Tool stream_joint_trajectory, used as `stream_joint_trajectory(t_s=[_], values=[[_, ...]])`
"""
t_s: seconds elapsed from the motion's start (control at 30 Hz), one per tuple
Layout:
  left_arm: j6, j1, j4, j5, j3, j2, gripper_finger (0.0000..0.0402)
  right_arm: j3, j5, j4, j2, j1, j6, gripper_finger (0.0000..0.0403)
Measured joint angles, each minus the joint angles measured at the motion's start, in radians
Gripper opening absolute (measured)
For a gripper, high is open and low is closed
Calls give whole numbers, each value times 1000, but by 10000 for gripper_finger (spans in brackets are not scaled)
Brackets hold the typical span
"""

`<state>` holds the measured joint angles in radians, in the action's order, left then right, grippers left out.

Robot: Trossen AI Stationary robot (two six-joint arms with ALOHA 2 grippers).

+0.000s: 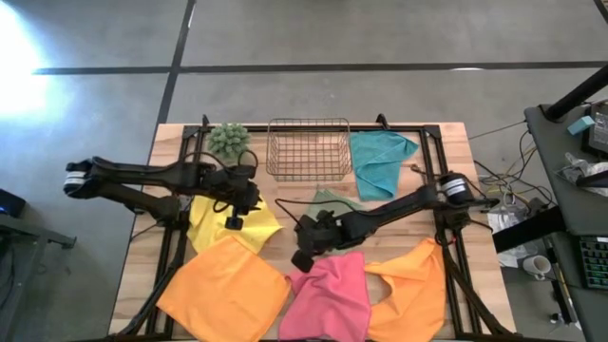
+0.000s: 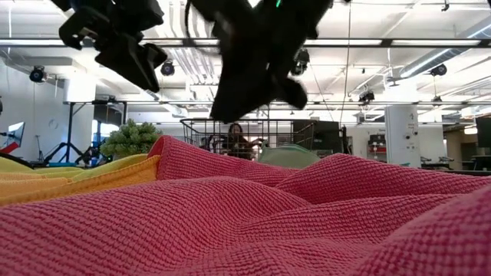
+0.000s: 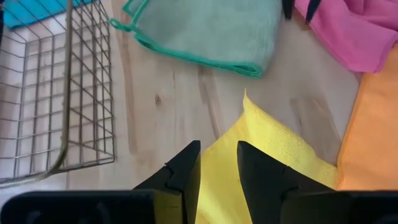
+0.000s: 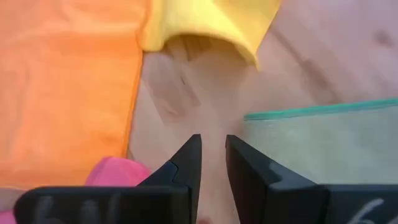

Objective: Fold microfiber towels
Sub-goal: Put the green folded towel into the wire basket

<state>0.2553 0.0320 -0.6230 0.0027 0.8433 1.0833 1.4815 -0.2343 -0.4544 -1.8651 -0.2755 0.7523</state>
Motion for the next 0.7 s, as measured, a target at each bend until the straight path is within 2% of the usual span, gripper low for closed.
stream_joint_trajectory(t_s=[0.2,0.43,0.57,0.7], values=[[66,-35,72,6,8,70,90,-3,-28,-195,70,-66,73,75],[67,-92,92,6,59,185,93,-12,-31,-307,78,-121,76,129],[74,-132,92,6,97,266,112,-36,-85,-314,78,-151,7,154],[76,-171,114,-2,134,345,139,-71,-131,-337,79,-173,-5,161]])
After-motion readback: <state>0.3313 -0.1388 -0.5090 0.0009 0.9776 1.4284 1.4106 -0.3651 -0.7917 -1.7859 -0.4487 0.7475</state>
